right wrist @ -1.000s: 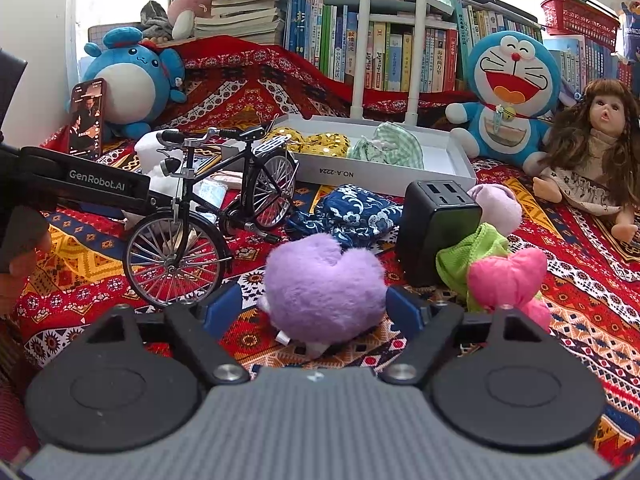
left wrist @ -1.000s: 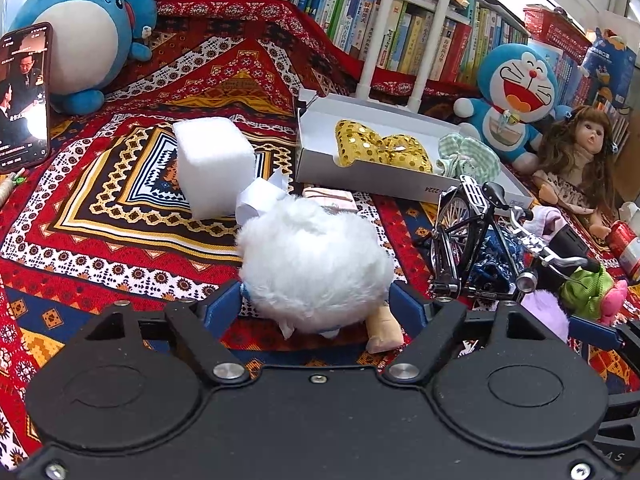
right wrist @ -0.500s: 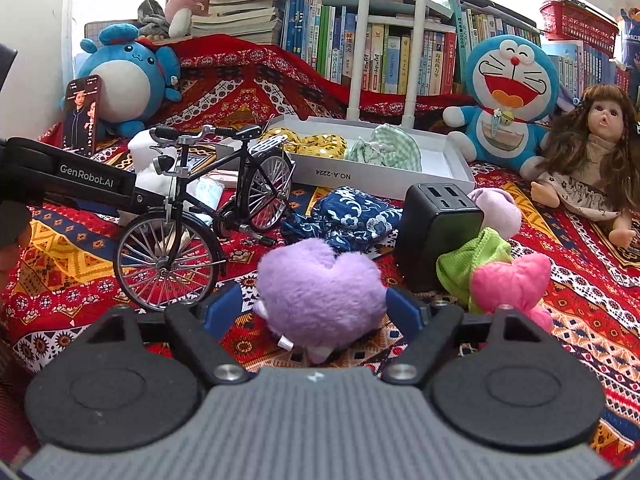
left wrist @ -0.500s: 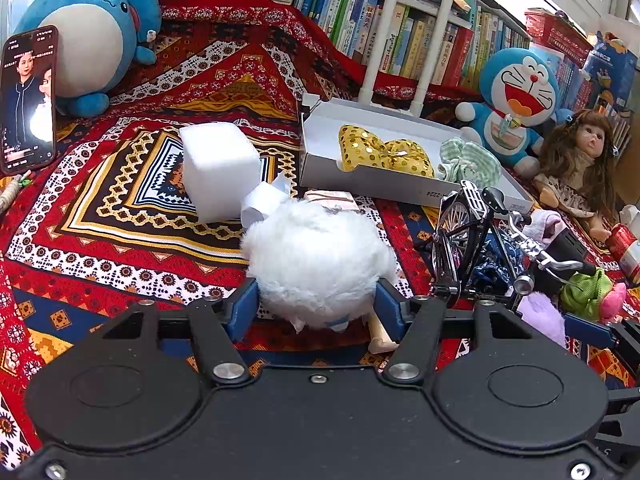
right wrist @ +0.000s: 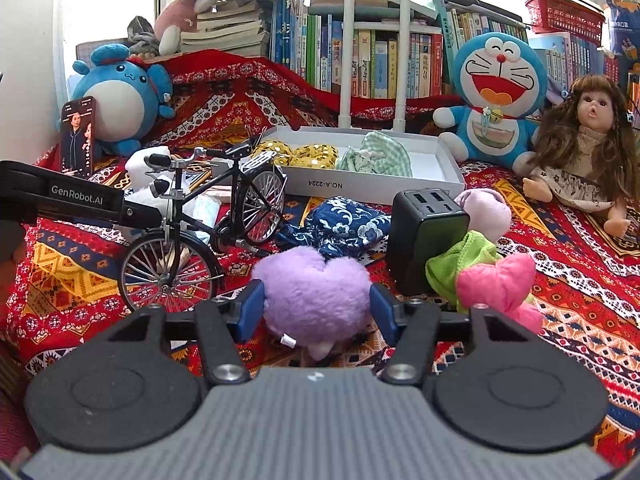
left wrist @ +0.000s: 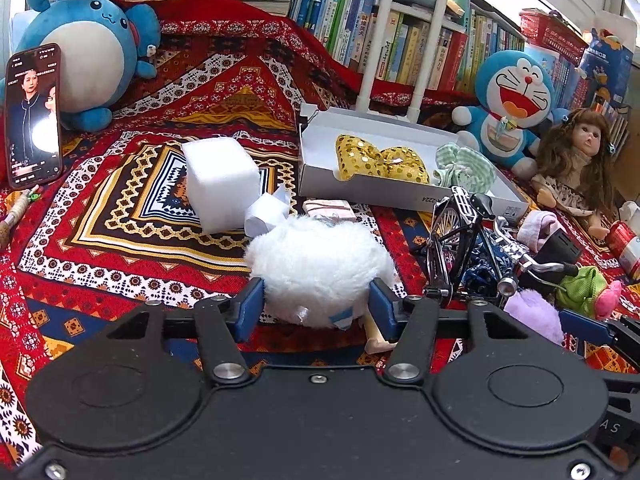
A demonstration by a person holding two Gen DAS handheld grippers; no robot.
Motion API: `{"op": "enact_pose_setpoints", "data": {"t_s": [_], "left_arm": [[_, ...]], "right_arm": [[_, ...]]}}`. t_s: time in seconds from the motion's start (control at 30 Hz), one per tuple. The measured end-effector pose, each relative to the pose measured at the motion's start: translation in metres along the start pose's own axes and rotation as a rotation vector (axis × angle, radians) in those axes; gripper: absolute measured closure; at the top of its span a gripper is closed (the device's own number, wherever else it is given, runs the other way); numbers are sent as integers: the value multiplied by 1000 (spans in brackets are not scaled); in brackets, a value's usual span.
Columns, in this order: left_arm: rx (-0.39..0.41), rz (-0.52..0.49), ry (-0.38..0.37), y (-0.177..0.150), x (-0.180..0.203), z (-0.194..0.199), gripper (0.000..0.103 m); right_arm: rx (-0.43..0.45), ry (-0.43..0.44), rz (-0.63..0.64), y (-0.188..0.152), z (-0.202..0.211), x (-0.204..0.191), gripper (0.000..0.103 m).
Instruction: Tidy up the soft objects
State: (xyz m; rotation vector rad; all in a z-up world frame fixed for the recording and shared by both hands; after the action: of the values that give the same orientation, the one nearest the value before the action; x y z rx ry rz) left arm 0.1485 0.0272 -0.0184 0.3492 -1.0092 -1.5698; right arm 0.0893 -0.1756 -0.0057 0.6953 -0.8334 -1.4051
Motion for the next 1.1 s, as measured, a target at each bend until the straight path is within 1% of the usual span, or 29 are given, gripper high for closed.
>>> {"op": "enact_pose_setpoints", "data": {"t_s": [0.07, 0.1, 0.13, 0.17, 0.3, 0.4, 0.53, 0.57, 0.6, 0.63, 0.67, 0.7, 0.77, 0.87, 0.93, 1.1], "left_arm": [[0, -3, -4, -1, 0, 0, 48], [4, -1, -3, -1, 0, 0, 46], [7, 2, -1, -2, -1, -1, 46], [5, 5, 2, -2, -2, -2, 45], [16, 10, 12, 1, -3, -5, 34], [26, -3, 23, 4, -2, -7, 28], [2, -8, 25, 3, -2, -17, 27], [-2, -4, 23, 3, -3, -19, 27], [-4, -2, 18, 2, -3, -21, 34], [3, 2, 19, 2, -3, -20, 38], [15, 6, 27, 4, -3, -18, 44], [23, 6, 31, 6, -2, -15, 47], [36, -12, 36, 10, 1, -10, 48], [33, -29, 19, 14, 5, -5, 49], [31, -34, 4, 16, 8, -1, 49], [54, -59, -27, 28, 18, 14, 49]], "right_arm": [[-6, 0, 6, -1, -1, -1, 41], [-10, -5, 9, -2, -2, -1, 38], [-10, -10, 9, -3, -4, -1, 31], [-10, -12, 11, -3, -5, -1, 28], [-10, -33, 40, -5, -8, -5, 24], [-9, -42, 57, -7, -10, -7, 22], [-16, -46, 63, -10, -16, -9, 20], [-18, -46, 62, -10, -17, -9, 20], [-20, -45, 58, -11, -17, -9, 20], [-27, -41, 51, -12, -18, -8, 36], [-35, -44, 44, -12, -17, -7, 37], [-42, -37, 44, -12, -15, -7, 38], [-39, -19, 37, -10, -10, -7, 38], [-28, -2, 17, -3, -2, -4, 38], [-16, -1, 5, 2, 2, -2, 38], [17, 3, 6, 18, 14, 4, 38]]}}
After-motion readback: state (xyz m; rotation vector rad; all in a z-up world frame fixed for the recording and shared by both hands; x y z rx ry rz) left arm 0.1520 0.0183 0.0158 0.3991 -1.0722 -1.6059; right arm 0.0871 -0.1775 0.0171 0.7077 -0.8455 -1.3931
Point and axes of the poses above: each gripper's, at about its wrist camera, not at the fingertips, and z roughly against the way its jaws point, x to its right, y to its top, the point moved 8 cm from there along -z, roughly the way its jaws point, and after that the axes turned 11 degrees about -y, right-handed, at the moved point
